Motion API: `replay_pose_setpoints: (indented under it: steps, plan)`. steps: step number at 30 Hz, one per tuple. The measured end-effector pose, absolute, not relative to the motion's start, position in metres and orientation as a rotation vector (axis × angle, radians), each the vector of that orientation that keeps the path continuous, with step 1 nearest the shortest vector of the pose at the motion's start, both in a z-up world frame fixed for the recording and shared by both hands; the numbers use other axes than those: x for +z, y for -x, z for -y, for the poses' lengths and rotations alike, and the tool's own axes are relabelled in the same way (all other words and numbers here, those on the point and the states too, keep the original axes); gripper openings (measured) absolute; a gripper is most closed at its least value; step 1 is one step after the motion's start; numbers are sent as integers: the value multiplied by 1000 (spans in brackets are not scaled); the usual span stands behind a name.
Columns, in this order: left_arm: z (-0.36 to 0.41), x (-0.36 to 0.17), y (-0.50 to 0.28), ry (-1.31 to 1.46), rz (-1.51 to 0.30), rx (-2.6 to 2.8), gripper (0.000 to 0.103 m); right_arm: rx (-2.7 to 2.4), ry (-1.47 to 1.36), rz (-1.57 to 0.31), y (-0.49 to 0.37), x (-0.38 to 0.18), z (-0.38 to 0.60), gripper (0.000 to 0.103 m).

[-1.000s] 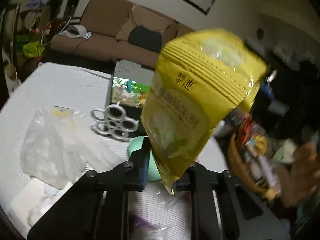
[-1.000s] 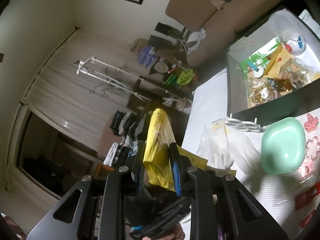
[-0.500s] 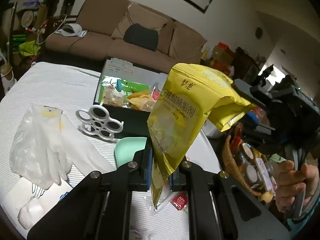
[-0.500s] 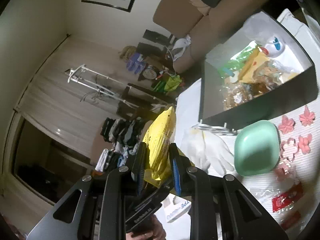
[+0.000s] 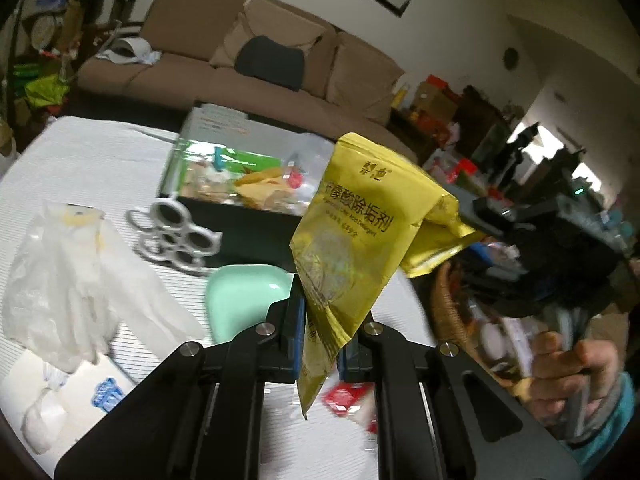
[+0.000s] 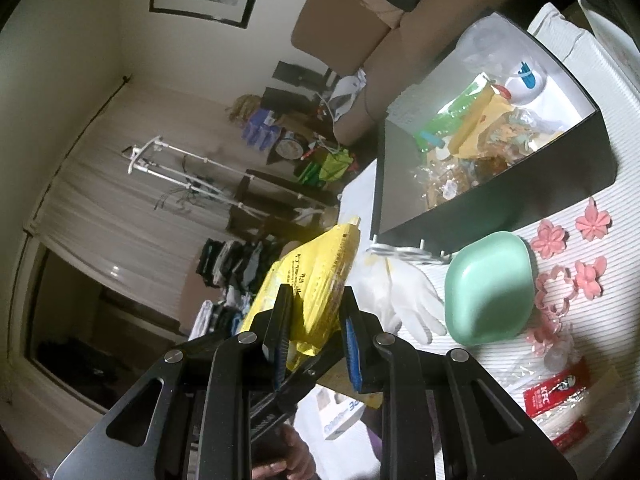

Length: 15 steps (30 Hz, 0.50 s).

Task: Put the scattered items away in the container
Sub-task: 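Lift the yellow glove packet and carry it toward the black box, then lower the yellow packet into the black box and open the right gripper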

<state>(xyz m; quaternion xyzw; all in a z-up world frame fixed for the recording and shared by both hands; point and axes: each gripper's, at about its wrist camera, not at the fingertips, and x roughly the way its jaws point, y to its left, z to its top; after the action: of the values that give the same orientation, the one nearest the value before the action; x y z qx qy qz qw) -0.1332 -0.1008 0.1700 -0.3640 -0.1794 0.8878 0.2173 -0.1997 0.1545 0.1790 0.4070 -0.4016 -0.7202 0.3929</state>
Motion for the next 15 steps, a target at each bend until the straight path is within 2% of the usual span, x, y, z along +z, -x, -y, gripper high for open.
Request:
replay_pose_setpoints:
  steps: [4, 9, 12, 15]
  plan:
    - [72, 199, 153, 979, 439, 2408, 11, -1851, -974, 995, 214, 205, -169, 23]
    - [27, 234, 227, 944, 430, 2334, 11, -1947, -874, 1000, 255, 244, -204, 23]
    - [5, 235, 279, 950, 491, 2260, 11, -2047, -844, 944, 287, 263, -222, 23]
    - [-14, 213, 328, 1001, 543, 2220, 11, -2132, -868, 903, 323, 258, -232, 23]
